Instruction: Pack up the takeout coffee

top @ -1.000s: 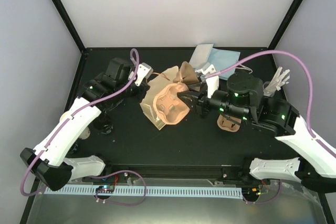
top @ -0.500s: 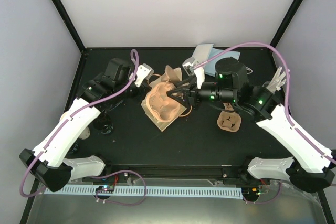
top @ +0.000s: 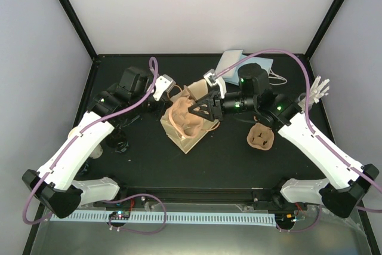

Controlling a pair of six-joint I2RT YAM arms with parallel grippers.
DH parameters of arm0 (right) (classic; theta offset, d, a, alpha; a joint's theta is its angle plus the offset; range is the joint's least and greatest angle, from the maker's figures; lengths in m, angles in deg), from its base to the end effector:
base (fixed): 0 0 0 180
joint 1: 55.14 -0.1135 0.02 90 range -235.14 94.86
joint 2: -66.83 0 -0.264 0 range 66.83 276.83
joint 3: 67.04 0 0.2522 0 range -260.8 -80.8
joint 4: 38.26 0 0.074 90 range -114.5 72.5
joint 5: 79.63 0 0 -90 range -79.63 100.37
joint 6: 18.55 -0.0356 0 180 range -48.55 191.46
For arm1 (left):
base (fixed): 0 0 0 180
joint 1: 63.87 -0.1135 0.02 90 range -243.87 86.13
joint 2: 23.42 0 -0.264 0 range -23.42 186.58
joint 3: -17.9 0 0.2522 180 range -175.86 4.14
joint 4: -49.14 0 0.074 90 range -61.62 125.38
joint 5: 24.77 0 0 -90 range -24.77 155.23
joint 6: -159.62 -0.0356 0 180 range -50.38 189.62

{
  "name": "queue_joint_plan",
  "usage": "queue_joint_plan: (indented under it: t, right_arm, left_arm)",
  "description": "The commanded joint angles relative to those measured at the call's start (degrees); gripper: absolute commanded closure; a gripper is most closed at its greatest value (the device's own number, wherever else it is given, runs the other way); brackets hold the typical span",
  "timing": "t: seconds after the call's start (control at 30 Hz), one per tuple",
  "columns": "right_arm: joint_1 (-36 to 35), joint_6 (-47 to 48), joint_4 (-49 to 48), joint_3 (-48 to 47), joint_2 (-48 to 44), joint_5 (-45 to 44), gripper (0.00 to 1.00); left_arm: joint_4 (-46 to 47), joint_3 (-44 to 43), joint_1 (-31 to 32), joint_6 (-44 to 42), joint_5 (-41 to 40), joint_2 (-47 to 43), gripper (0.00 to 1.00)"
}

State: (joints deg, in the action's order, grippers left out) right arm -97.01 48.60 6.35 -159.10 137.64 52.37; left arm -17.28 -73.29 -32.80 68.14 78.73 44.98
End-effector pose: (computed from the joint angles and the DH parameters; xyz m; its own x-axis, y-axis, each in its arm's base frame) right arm 0.1781 0.1916 0.4144 -0.6423 -0.1882 -0.7430 -0.7640 0.2349 0.6010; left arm 0.1961 -0.1279 0.3817 -0.5741 0.3752 -0.7277 0.6616 0.7362 -0.1423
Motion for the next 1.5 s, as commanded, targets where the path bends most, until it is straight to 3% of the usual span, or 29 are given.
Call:
queue_joint_plan:
  t: [0.0,0.33,0.8,0.9,1.1,1.47]
  right_arm:
    - [1.1,1.0,-1.3,0.0,0.7,1.4,0.59]
    - [1.6,4.8,2.4,1.4,-1.5,-1.5,0.59]
    - [3.4,3.3,0.2,8.2,-7.3,-2.7,0.6]
    - [3.4,3.2,-0.1,8.6,-7.5,-2.5,0.6]
    - [3.6,3.2,-0.8,8.6,-7.2,-2.6,0.6]
    - [4.0,2.6,-2.8,6.7,-7.5,-2.2,0.6]
  left_arm:
    - [-0.8,-2.5,-0.3,-0.6,2.3,0.3,0.98]
    - [-1.2,-2.5,-0.3,-0.1,2.1,0.4,0.98]
    - [-3.4,-3.2,-0.4,3.5,2.0,3.5,0.95]
    - [-4.6,-4.5,-0.4,3.8,2.3,4.5,0.88]
    - [-3.2,-5.5,-0.4,3.6,0.9,4.6,0.6]
    - [0.9,-6.1,-0.4,3.1,-0.5,4.6,0.44]
